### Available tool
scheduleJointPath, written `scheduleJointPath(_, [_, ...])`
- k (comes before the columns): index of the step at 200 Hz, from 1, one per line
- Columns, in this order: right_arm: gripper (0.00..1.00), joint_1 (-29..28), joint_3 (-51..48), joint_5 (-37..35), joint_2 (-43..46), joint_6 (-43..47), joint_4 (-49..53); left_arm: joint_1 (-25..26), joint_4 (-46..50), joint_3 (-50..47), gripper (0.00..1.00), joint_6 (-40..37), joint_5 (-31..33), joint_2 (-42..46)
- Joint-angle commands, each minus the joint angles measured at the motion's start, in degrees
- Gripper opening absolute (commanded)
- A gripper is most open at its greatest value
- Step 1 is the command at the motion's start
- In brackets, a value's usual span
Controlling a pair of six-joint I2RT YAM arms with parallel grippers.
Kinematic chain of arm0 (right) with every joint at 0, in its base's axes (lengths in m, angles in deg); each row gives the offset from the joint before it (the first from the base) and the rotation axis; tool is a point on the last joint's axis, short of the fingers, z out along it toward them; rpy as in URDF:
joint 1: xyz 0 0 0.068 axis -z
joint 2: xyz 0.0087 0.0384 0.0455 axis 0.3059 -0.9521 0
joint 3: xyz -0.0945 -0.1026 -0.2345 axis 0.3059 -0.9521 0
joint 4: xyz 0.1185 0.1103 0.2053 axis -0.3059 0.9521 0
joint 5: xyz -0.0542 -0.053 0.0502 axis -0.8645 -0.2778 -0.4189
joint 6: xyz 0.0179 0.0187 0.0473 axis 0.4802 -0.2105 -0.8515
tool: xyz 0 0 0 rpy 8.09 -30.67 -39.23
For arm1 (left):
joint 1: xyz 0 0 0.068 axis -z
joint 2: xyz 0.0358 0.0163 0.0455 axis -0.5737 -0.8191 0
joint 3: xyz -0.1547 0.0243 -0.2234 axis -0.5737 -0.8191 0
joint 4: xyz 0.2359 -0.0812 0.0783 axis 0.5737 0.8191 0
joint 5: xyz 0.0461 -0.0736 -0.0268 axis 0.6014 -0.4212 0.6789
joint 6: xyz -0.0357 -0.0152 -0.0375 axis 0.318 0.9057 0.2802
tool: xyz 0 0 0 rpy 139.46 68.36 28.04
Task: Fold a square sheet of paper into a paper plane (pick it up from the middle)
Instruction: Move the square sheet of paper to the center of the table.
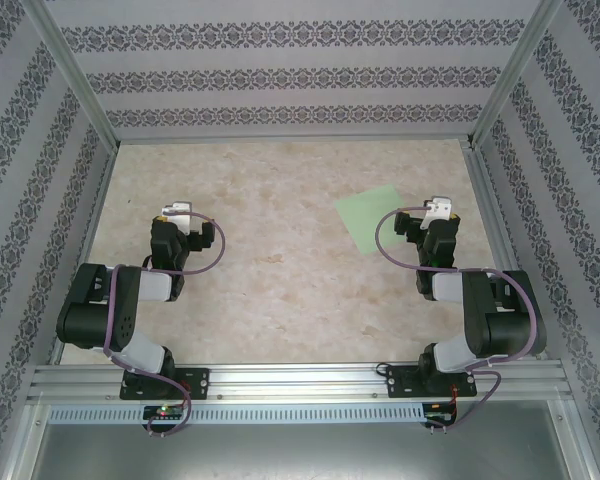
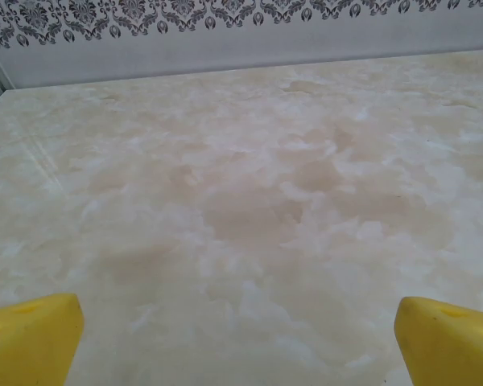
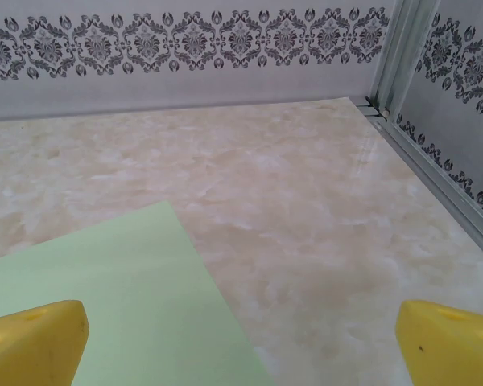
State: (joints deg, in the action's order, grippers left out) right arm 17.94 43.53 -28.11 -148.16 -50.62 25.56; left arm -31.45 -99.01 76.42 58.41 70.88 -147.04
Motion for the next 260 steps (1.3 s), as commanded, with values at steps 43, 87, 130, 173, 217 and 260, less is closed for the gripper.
scheduleJointPath(43, [0.98, 0.1, 0.7, 1.0, -0.4, 0.1, -1.3, 0.4, -0.2, 0.8, 1.0, -0.6, -0.1, -0.3])
scheduleJointPath(87, [0.98, 0.1, 0.7, 1.2, -0.4, 0.1, -1.3, 0.4, -0.2, 0.8, 1.0, -0.6, -0.1, -0.3])
scheduleJointPath(130, [0.98, 0.2, 1.1, 1.3, -0.5, 0.0, -0.9, 0.4, -0.2, 0.9, 1.0, -0.6, -0.1, -0.2])
scheduleJointPath(173, [0.98, -0.1, 1.3, -1.4, 4.1, -0.2, 3.0, 0.4, 2.2, 0.8, 1.0, 0.9, 3.5, 3.1])
scheduleJointPath(217, [0.98, -1.3, 11.0, -6.3, 18.7, -9.7, 31.1, 0.4, 26.5, 9.4, 1.0, 6.7, 8.8, 14.9])
scheduleJointPath(260, [0.98, -2.1, 30.5, 0.2, 12.6, -22.8, 62.0, 0.4, 48.6, 22.3, 1.0, 16.5, 6.0, 17.1])
